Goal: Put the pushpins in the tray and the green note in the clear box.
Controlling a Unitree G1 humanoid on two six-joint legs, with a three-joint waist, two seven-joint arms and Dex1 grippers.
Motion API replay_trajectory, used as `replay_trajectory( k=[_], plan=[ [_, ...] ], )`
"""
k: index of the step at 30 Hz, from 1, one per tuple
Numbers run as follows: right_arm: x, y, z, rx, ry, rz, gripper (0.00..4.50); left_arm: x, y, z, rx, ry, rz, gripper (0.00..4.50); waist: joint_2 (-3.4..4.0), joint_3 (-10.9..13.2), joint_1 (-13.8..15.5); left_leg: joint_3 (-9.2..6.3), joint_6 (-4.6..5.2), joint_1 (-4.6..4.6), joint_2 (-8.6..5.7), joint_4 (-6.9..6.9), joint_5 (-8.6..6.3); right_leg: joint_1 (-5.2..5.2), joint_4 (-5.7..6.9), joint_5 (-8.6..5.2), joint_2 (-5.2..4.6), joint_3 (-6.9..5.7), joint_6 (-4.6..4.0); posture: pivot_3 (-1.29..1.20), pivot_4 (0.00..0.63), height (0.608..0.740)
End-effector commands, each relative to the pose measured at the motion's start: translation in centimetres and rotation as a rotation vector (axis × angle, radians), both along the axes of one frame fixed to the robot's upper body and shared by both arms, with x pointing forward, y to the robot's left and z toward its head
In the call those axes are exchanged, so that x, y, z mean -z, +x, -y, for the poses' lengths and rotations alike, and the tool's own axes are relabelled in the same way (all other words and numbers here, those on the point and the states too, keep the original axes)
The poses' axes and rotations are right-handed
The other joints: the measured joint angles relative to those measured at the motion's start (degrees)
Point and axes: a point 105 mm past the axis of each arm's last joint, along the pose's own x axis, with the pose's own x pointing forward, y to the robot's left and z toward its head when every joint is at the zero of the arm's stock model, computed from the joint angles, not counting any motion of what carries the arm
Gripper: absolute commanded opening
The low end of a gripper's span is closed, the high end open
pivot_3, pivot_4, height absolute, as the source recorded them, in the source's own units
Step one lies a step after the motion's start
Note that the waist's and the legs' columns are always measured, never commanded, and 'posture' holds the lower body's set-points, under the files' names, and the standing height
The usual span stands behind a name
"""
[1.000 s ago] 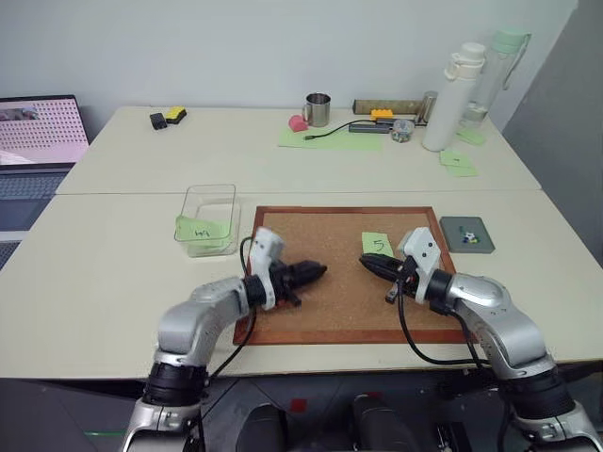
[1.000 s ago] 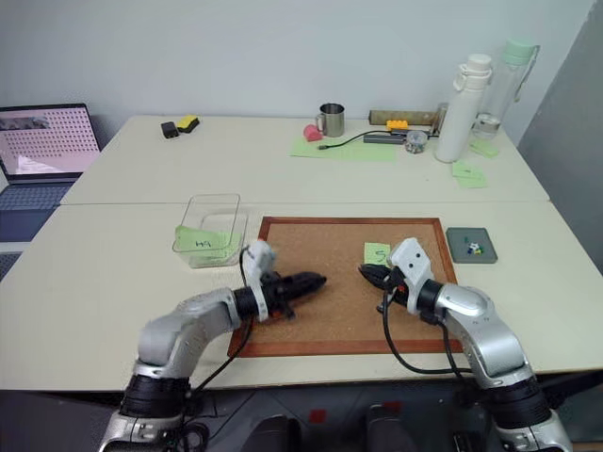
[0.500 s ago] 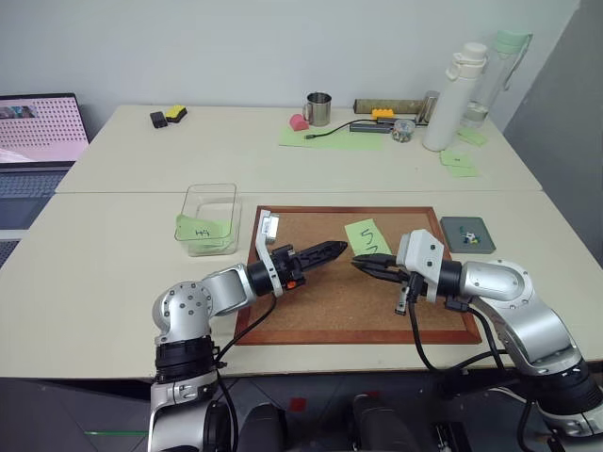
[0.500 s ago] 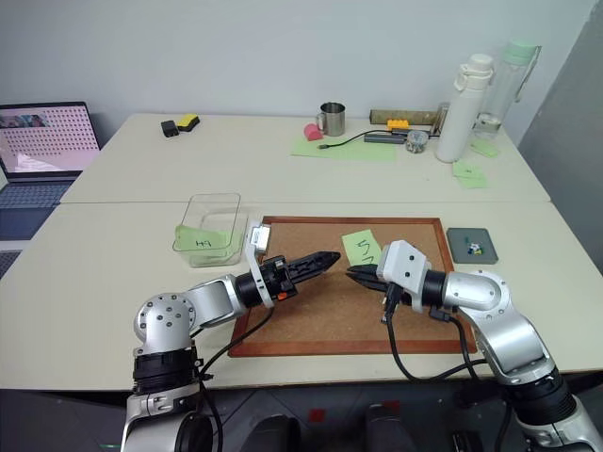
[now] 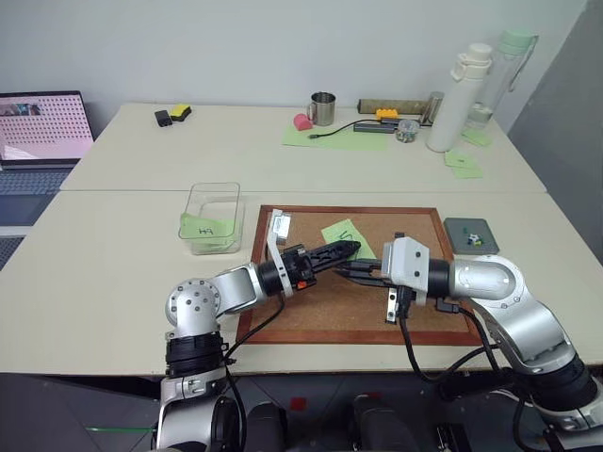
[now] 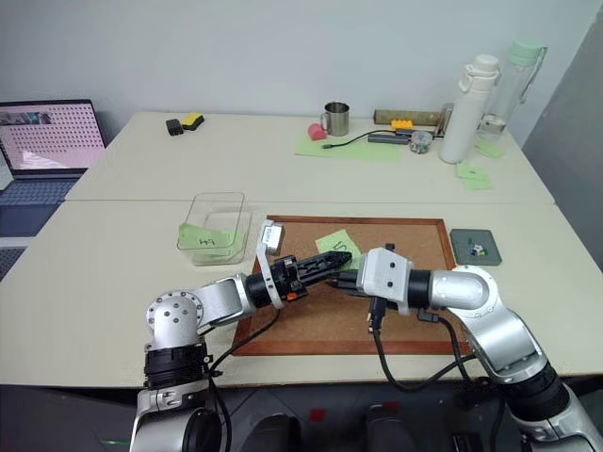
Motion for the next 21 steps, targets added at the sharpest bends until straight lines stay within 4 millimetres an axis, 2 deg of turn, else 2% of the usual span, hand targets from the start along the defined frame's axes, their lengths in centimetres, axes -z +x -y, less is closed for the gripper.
replay_trajectory(
  k=[1, 13, 17, 21],
  plan=[
    [-1.4, -0.3, -0.3, -0.024, 0.011, 0.066, 0.00, -0.9, -0.8, 0.3, 0.040, -0.022, 0.048, 2.90, -0.01, 0.01, 0.00, 0.00, 0.00, 0.00, 0.00, 0.00, 0.00, 0.00, 0.00, 0.00, 0.00, 0.01, 0.00, 0.00, 0.150, 0.740],
    [-2.1, -0.5, -0.4, -0.024, 0.011, 0.092, 0.00, -0.9, -0.6, 0.7, 0.054, -0.004, 0.066, 0.80, -0.02, 0.01, 0.00, 0.01, 0.00, 0.00, -0.01, 0.00, 0.00, 0.00, 0.00, 0.00, -0.01, 0.01, 0.00, 0.00, 0.150, 0.740],
    [-2.3, -0.4, -0.3, -0.013, 0.012, 0.097, 0.00, -0.1, -0.6, 0.6, 0.056, 0.035, 0.073, 0.09, -0.02, 0.02, 0.00, 0.00, 0.00, 0.00, -0.01, 0.00, 0.00, 0.00, 0.00, 0.00, -0.01, 0.00, 0.00, 0.00, 0.150, 0.740],
    [-2.5, -0.5, 0.0, -0.005, 0.008, 0.106, 0.00, 0.6, 0.4, 0.5, 0.008, 0.101, 0.086, 0.04, -0.03, 0.02, 0.04, 0.02, 0.00, -0.01, -0.03, 0.00, 0.00, 0.00, -0.02, 0.00, -0.03, 0.01, 0.00, 0.00, 0.150, 0.740]
  ],
)
